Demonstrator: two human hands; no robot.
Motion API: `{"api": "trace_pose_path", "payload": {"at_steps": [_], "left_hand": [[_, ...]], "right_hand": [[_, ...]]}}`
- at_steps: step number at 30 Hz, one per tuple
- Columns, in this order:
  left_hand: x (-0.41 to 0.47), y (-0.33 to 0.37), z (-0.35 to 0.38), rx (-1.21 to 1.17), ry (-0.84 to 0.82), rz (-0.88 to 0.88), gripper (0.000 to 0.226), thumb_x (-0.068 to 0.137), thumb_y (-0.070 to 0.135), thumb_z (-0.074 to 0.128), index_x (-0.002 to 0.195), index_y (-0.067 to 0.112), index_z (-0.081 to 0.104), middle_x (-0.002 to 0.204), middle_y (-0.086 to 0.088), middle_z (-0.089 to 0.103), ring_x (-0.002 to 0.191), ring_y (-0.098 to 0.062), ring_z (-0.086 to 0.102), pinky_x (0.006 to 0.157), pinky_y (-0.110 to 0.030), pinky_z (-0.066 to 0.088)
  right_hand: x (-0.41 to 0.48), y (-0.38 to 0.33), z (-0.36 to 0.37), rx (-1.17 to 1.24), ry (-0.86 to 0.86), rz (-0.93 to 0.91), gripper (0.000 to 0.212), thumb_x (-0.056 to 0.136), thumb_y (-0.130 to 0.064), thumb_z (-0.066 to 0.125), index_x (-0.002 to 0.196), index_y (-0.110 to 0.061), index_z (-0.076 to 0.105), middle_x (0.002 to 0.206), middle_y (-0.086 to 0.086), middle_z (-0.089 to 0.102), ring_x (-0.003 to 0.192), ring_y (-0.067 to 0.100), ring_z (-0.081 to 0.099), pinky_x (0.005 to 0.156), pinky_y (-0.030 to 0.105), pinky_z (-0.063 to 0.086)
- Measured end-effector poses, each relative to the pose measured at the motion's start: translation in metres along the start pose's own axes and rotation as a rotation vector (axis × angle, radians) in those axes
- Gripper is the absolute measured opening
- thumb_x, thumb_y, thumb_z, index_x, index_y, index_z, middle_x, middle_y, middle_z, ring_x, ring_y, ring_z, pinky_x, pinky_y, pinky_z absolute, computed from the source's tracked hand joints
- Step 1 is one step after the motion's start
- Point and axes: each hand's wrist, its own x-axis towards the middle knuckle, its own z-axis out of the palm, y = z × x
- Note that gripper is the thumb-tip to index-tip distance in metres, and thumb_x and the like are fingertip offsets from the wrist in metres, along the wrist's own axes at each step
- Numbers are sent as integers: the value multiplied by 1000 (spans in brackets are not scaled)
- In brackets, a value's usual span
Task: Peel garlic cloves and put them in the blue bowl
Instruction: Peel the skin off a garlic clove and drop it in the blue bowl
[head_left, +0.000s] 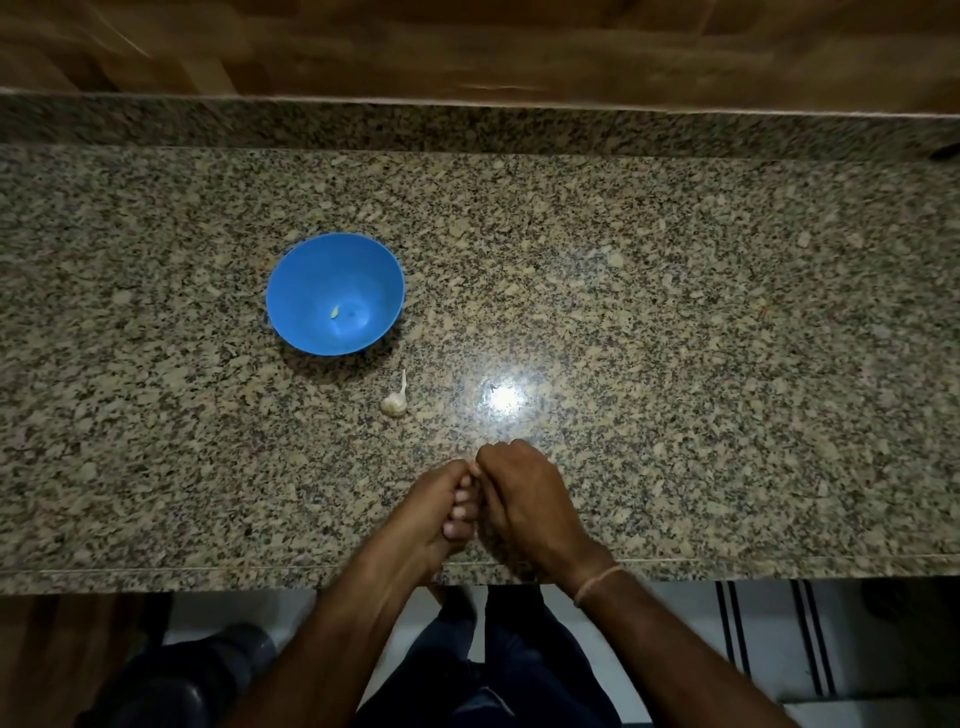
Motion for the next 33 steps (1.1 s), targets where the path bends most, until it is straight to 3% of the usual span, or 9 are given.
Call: {"api": "trace_pose_path", "payload": {"at_steps": [3,5,7,12,15,20,25,30,33], "left_hand": [[-3,-8,0,634,184,505,32,110,26,41,85,14,57,70,-1,57,62,-16,51,55,-31,39],[-2,-9,0,784,235,710,29,111,29,40,87,16,53,75,1,57,65,-7,49,57,-21,35],[1,-10,-3,893,258,804,28,110,28,41,85,18,46,73,5,50,64,-6,43,55,-20,31],[2,-4,-5,620,187,565,35,109,23,44,75,16,54,63,5,48,58,-10,42,55,-28,32],[0,0,-7,641,231,595,38,107,25,51,69,22,50,60,7,47,54,-6,40,52,-25,33],[-2,3,-14,500,135,544,36,106,32,56,80,10,68,63,0,66,55,-15,60,56,-36,53],[0,3,-15,386,90,430,40,107,34,54,79,8,65,59,-1,61,46,-10,52,45,-25,37],[8,3,-18,284,147,387,18,102,24,65,101,6,67,72,-5,64,50,-6,54,45,-23,39],[9,3,-18,207,88,355,28,100,32,68,97,4,72,74,-8,67,56,-9,55,49,-24,40]], "right_hand": [[6,-6,-6,395,-60,299,35,108,-21,52,73,-23,48,62,-12,44,58,2,40,57,17,31],[12,-11,-8,793,-173,595,36,108,-21,52,73,-17,54,62,-6,48,57,7,42,55,21,34],[14,-12,-8,760,-180,623,37,108,-22,52,71,-17,55,60,-4,49,57,11,42,55,25,35],[10,-8,-5,426,11,269,29,105,-23,62,76,-17,60,62,-8,58,56,7,52,54,20,40],[12,-12,-7,632,83,425,17,97,-23,74,84,-13,71,76,0,72,71,12,69,65,20,55],[11,-9,3,612,71,479,15,100,-21,68,85,-16,69,78,-6,73,74,7,69,69,26,58],[14,-8,8,642,4,497,15,101,-18,63,87,-17,66,80,1,72,78,23,68,73,43,56],[15,-10,14,642,71,543,15,101,-11,62,87,-15,65,81,-2,69,76,11,64,70,27,53],[15,-12,16,613,130,553,15,101,-11,62,87,-14,64,79,-1,68,70,6,60,64,20,51]]}}
